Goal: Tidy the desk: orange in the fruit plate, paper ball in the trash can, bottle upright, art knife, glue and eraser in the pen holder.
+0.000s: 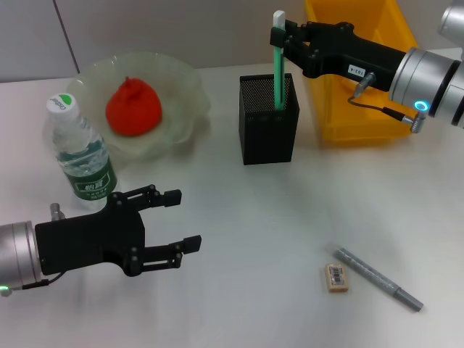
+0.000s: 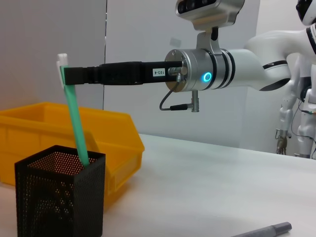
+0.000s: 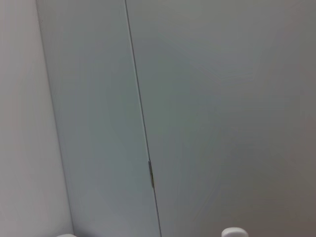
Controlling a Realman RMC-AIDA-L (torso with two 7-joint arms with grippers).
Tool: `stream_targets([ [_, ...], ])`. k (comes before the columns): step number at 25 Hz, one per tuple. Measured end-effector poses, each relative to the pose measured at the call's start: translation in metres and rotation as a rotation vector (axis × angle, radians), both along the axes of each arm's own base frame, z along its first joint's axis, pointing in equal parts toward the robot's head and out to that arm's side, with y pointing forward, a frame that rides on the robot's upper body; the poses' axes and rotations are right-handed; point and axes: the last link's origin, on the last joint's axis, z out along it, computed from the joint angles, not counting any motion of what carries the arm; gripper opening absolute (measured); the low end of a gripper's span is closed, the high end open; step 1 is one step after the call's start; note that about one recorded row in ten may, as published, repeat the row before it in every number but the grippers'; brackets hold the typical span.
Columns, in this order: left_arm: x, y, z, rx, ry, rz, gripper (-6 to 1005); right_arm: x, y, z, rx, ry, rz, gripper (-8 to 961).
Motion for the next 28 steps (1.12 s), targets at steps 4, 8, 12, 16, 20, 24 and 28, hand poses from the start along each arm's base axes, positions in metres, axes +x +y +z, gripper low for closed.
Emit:
stream_targets([
  [4, 0.0, 0.0, 0.0, 0.0, 0.0, 0.0, 802, -0.0001, 0.0002, 0.0001, 0.003, -0.005, 0.004, 250],
  [8, 0.0002, -0.0001, 0.0004, 0.0, -0.003, 0.0, 802, 0.0005, 0.0009, 0.0003, 0.013, -0.015, 0.006, 253],
  [12, 0.0001, -0.0006, 0.0014, 0.005, -0.01, -0.002, 802, 0.0013, 0.0018, -0.0002, 0.017, -0.02, -0.001, 256],
  [16, 0.0001, -0.0013, 0.0017, 0.004, -0.012, -0.004, 802, 0.0021, 0.0028, -0.0008, 0.018, -0.025, -0.009, 259],
  [20, 0.0003, -0.0013, 0.0029, 0.007, -0.018, -0.004, 802, 0.0031, 0.0035, -0.0008, 0.021, -0.029, -0.015, 262],
  [24, 0.0002, -0.0017, 0.0033, 0.008, -0.021, -0.005, 802, 0.0046, 0.0031, -0.0008, 0.022, -0.031, -0.02, 356],
  [28, 0.0002, -0.0019, 0.0033, 0.007, -0.021, -0.006, 802, 0.006, 0.0025, -0.0005, 0.02, -0.025, -0.028, 506],
])
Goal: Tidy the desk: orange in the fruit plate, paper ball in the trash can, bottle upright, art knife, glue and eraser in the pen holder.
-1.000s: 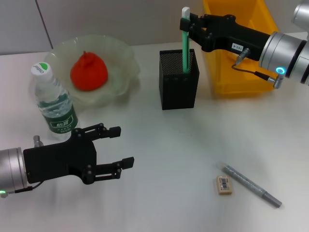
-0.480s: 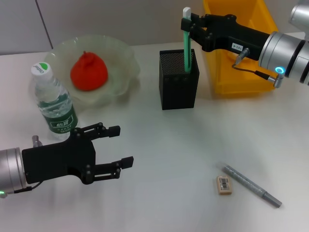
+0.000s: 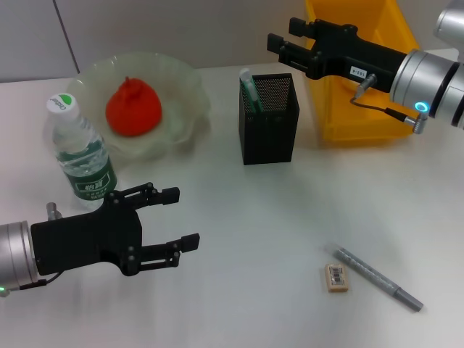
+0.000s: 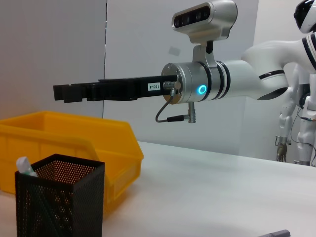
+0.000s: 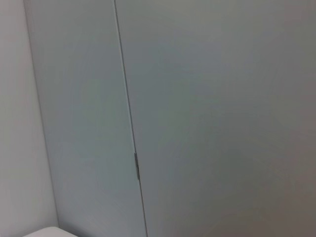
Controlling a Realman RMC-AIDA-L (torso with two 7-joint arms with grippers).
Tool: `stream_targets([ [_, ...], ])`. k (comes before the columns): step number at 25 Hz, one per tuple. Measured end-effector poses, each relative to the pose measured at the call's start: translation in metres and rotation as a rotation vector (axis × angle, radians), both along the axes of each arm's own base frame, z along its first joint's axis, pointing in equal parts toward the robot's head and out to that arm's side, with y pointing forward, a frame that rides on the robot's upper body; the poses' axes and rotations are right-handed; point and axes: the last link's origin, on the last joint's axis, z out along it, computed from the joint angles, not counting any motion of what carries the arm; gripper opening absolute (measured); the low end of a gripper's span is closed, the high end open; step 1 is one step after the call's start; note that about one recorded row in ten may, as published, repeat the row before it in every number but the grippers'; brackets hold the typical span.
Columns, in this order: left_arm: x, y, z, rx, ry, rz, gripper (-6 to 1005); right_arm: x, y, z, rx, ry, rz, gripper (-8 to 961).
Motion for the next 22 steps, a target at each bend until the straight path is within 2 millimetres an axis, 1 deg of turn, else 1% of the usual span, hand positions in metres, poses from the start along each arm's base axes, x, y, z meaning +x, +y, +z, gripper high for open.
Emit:
stream_targets([
  [8, 0.0, 0.0, 0.001, 0.001, -0.001, 0.0, 802, 0.001, -0.001, 0.003, -0.001, 0.037, -0.013, 607],
  [11, -0.001, 0.0, 0.001, 0.001, 0.0, 0.001, 802, 0.0, -0.002, 0.007, 0.011, 0.077, -0.014, 652],
  [12, -0.001, -0.001, 0.001, 0.0, -0.001, 0.002, 802, 0.002, -0.003, 0.012, 0.025, 0.119, -0.028, 673],
  [16, -0.001, -0.001, 0.001, -0.001, -0.002, 0.001, 802, 0.001, -0.006, 0.02, 0.016, 0.185, -0.034, 754],
  [17, -0.001, -0.001, 0.001, -0.002, -0.003, 0.0, 802, -0.001, -0.01, 0.026, -0.008, 0.228, -0.023, 754],
  [19, -0.001, -0.001, 0.001, -0.003, -0.004, -0.001, 802, -0.002, -0.012, 0.03, -0.017, 0.244, -0.014, 754],
  [21, -0.001, -0.001, 0.001, -0.003, -0.004, -0.001, 802, -0.006, -0.019, 0.038, -0.048, 0.278, 0.017, 754],
  [22, -0.001, -0.001, 0.001, -0.003, -0.004, 0.0, 802, -0.009, -0.027, 0.046, -0.082, 0.312, 0.05, 754],
])
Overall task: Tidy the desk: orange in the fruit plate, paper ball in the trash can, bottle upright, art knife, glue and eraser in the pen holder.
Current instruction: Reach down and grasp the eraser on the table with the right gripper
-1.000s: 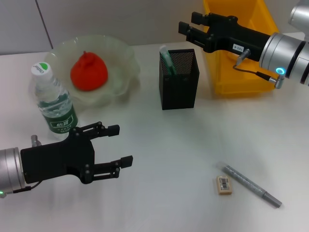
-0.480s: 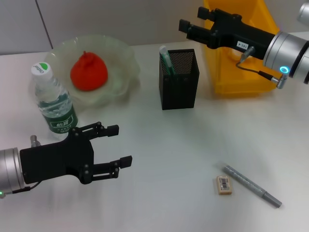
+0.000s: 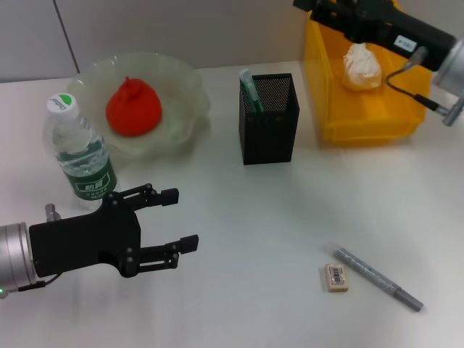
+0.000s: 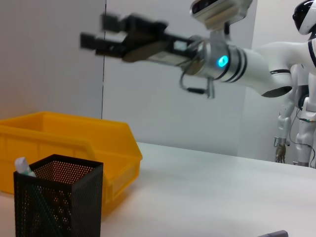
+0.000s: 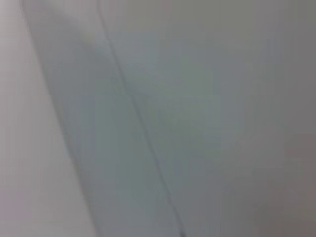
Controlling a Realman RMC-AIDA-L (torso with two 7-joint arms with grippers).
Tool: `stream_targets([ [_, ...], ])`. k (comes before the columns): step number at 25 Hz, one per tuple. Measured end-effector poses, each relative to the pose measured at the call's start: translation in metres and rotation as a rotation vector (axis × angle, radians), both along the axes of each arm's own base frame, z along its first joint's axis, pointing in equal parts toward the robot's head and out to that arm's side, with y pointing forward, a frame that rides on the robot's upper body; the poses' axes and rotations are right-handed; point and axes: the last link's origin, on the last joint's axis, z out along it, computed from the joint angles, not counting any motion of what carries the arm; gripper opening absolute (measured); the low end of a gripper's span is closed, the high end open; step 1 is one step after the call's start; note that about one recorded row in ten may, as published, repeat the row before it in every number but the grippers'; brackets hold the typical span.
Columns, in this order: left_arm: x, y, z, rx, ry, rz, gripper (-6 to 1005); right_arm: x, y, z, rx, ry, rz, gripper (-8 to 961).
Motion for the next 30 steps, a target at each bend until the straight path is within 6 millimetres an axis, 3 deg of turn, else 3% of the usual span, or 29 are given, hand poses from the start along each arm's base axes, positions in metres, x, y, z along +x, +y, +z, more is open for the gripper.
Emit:
stream_targets([
  [9, -0.001, -0.001, 0.0, 0.0, 0.0, 0.003, 802, -0.003, -0.035, 0.031, -0.163, 0.037, 0.143, 753],
  [16, -0.001, -0.001, 0.0, 0.001, -0.001, 0.006, 802, -0.003, -0.065, 0.044, -0.382, -0.193, 0.197, 753],
  [22, -0.002, 0.002, 0.003, 0.018, -0.009, 0.021, 802, -0.004, -0.077, 0.051, -0.592, -0.451, 0.047, 754],
  [30, -0.003, 0.003, 0.004, 0.029, -0.01, 0.031, 802, -0.01, -0.074, 0.051, -0.811, -0.668, -0.139, 753],
])
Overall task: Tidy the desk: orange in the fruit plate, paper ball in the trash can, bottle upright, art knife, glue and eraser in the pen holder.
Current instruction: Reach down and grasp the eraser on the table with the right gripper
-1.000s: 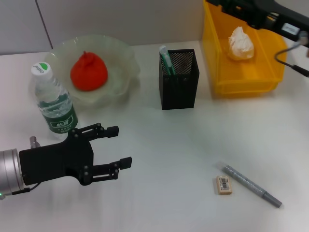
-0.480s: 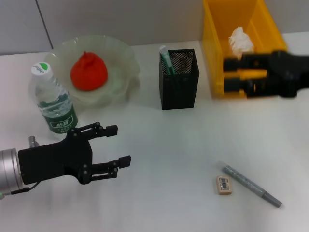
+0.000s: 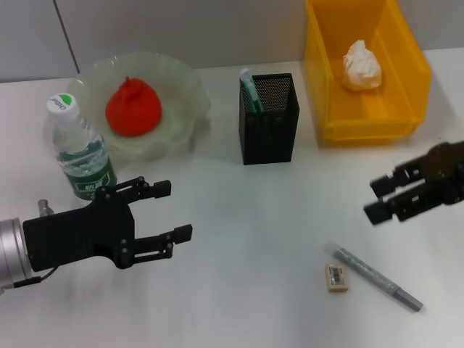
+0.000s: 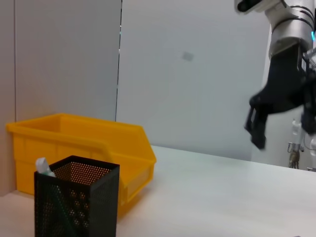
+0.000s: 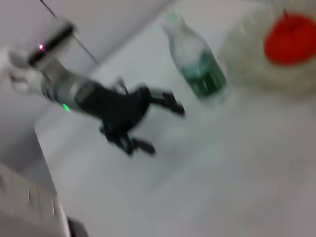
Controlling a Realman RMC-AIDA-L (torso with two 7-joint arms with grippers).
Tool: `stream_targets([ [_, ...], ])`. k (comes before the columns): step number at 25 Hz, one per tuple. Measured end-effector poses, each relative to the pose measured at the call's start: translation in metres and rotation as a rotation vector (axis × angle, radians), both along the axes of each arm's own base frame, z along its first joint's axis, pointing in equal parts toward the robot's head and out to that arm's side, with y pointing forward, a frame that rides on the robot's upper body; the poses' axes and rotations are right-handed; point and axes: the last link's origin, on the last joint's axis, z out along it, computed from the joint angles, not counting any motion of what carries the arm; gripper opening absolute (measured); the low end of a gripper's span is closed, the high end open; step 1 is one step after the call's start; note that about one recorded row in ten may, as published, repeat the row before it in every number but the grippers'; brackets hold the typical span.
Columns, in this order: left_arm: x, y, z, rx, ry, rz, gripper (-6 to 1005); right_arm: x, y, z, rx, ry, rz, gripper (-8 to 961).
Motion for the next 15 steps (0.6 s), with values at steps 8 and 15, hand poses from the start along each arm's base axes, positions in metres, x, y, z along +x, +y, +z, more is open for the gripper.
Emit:
stream_targets([
  [8, 0.0, 0.001, 0.001, 0.011, -0.006, 0.006, 802, -0.006, 0.007, -0.022, -0.122, -0.256, -0.092, 753],
  [15, 0.0, 0.002, 0.002, 0.016, -0.007, 0.006, 802, -0.011, 0.015, -0.041, -0.152, -0.453, -0.174, 754],
])
